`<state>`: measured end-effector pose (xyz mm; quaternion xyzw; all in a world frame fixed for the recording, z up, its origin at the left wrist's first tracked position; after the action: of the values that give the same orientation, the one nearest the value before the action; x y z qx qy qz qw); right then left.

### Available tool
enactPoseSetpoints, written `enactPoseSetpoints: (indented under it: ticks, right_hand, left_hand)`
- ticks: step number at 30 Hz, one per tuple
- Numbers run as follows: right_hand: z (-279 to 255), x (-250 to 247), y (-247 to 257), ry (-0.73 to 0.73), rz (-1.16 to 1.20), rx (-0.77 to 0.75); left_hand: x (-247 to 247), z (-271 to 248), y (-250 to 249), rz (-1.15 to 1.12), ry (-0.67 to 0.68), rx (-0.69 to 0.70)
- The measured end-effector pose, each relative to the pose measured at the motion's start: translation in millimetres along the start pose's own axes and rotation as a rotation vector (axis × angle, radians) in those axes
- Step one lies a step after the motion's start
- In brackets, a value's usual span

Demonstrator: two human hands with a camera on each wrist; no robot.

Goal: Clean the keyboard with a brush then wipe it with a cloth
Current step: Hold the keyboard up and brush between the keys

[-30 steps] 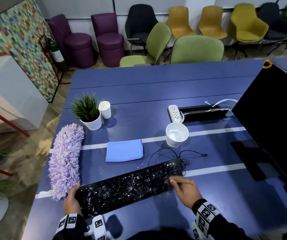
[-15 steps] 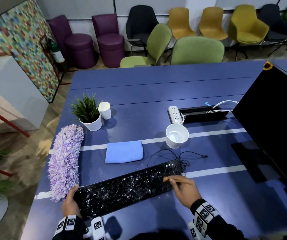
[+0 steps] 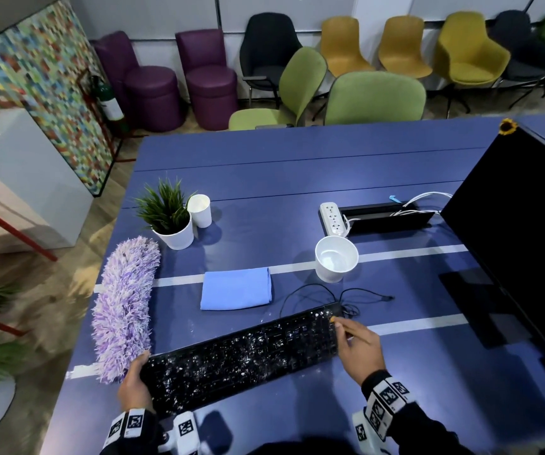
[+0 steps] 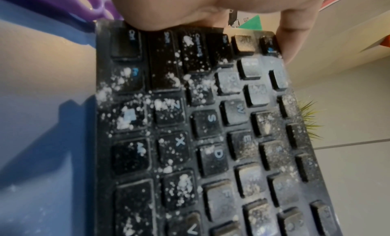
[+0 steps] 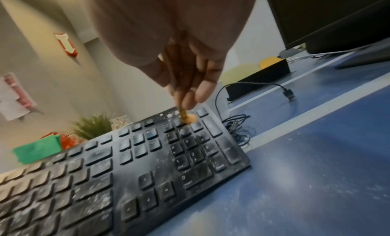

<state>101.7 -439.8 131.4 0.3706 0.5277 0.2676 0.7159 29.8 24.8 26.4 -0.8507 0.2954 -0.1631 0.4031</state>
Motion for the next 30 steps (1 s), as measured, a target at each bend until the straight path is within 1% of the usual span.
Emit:
enactPoseSetpoints:
  ticks: [1, 2, 3, 4, 6, 7, 10, 11, 12, 13, 15, 16, 17, 18, 21, 22, 23, 25, 26, 27, 28, 29, 30]
  right_hand:
    - [-4.5, 7.5, 5.0, 0.085, -0.022, -0.034]
    - [-8.5, 11.7, 9.2, 0.147, -0.045, -0.073]
    - [-9.2, 12.3, 9.4, 0.161, -0.055, -0.097]
    - [-6.9, 8.7, 5.1, 0.129, -0.045, -0.071]
    - [-3.6, 1.1, -7.8, 0.018, 0.006, 0.044]
    - [-2.7, 2.2, -7.9, 0.026, 0.018, 0.053]
    - [-8.9, 17.9, 11.9, 0.226, -0.024, -0.111]
    - [-8.0, 16.4, 14.6, 0.218, -0.024, -0.112]
    - [-3.8, 9.5, 14.3, 0.158, -0.001, -0.071]
    - [1.7, -0.1, 9.8, 0.066, 0.029, -0.002]
    - [11.7, -19.0, 1.7, -0.11, 0.014, 0.112]
    - [14.7, -23.3, -0.2, -0.144, -0.029, 0.134]
    - [15.2, -22.5, 1.5, -0.136, -0.055, 0.141]
    - [15.1, -16.3, 4.3, -0.094, -0.045, 0.126]
    - [3.9, 11.5, 12.3, 0.133, 0.021, 0.085]
    - [1.8, 15.9, 11.3, 0.158, 0.026, 0.079]
    - [2.7, 15.2, 5.6, 0.131, 0.046, 0.101]
    - [6.0, 6.6, -8.2, 0.016, 0.138, 0.197]
    - [7.4, 3.7, -11.2, -0.004, 0.166, 0.236]
    - [7.9, 5.3, -8.5, 0.033, 0.166, 0.251]
    - [7.0, 10.0, -2.5, 0.11, 0.143, 0.23]
    - [5.3, 12.7, 6.9, 0.177, 0.102, 0.183]
    - [5.2, 10.8, 14.7, 0.195, 0.057, 0.125]
  left_hand:
    - [4.5, -11.4, -4.8, 0.005, -0.014, -0.004]
    - [7.4, -14.3, -7.9, -0.002, -0.014, 0.02]
    - [8.8, -19.1, -10.5, -0.01, -0.019, 0.023]
    - [7.8, -18.3, -9.9, -0.024, -0.024, 0.032]
    - [4.0, -14.9, -7.9, -0.048, -0.037, 0.031]
    - [4.4, -14.0, -6.7, -0.053, -0.034, 0.026]
    - [3.2, -11.0, -7.6, -0.03, -0.037, 0.06]
    - [3.8, -12.8, -9.2, -0.026, -0.034, 0.068]
    - [4.2, -14.8, -11.1, -0.02, -0.034, 0.075]
    - [4.8, -16.0, -11.2, -0.006, -0.039, 0.068]
    - [4.8, -20.4, -13.0, -0.022, -0.043, 0.071]
    - [5.6, -22.0, -15.0, -0.038, -0.046, 0.086]
    - [4.7, -20.7, -13.9, -0.031, -0.055, 0.084]
    - [4.7, -20.5, -13.5, -0.023, -0.054, 0.089]
    - [3.4, -14.9, -10.5, -0.012, -0.066, 0.081]
    - [4.5, -19.4, -13.1, 0.008, -0.056, 0.096]
    - [5.0, -18.0, -11.5, 0.021, -0.05, 0.088]
    - [4.1, -21.1, -13.7, 0.013, -0.052, 0.085]
    - [3.5, -21.8, -15.5, 0.011, -0.056, 0.108]
    - [1.2, -18.1, -13.4, -0.005, -0.067, 0.097]
    - [0.8, -12.7, -9.1, -0.003, -0.059, 0.07]
    - [-0.9, -8.3, -4.1, 0.003, -0.058, 0.02]
    - [-4.0, -1.6, 0.3, 0.0, -0.048, -0.007]
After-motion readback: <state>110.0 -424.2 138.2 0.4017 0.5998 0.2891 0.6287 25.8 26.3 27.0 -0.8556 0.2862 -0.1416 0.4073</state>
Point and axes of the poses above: each hand's wrist, its own z-axis towards the middle knuckle, its own x-axis out of the palm, y = z × x, the point moved 7 cm from there along z, towards the middle knuckle, and after that the axes turned 3 degrees about x, right-handed, at the moved point
